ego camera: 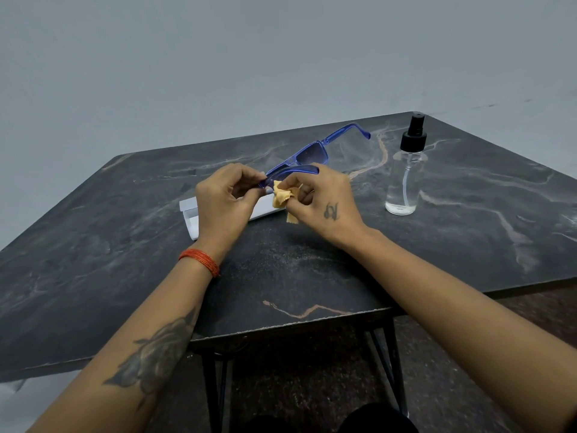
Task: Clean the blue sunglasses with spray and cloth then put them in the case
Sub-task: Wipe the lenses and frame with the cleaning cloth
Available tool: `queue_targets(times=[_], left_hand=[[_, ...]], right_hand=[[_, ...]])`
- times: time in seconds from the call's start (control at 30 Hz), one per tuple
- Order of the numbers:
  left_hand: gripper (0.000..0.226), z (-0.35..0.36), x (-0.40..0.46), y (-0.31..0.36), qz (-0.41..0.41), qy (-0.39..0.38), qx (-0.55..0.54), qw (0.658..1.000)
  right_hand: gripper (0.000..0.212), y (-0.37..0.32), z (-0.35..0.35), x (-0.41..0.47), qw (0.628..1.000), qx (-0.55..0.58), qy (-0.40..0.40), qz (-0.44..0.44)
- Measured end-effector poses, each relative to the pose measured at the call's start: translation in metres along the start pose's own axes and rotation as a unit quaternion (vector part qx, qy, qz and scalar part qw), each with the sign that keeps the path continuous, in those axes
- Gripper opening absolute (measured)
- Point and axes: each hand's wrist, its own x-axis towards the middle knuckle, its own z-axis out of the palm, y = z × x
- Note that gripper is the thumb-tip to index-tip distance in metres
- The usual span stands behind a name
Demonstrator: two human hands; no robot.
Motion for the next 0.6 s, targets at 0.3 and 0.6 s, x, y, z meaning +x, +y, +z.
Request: queue_targets(times=[0.3, 0.6], left_hand=[[0.024, -0.0003, 0.0007, -0.0013, -0.009, -0.014, -0.004, 1.000], [0.028, -0.0012, 0.0009, 0.0016, -0.007, -0.021, -0.018, 1.000]], right_hand=[[0.004, 0.0010, -0.0085, -0.0009, 0.989, -0.115, 0.075, -0.059], [0.011, -0.0029, -0.0046, -0.0041, 0.989, -0.075, -0.001, -0.130]])
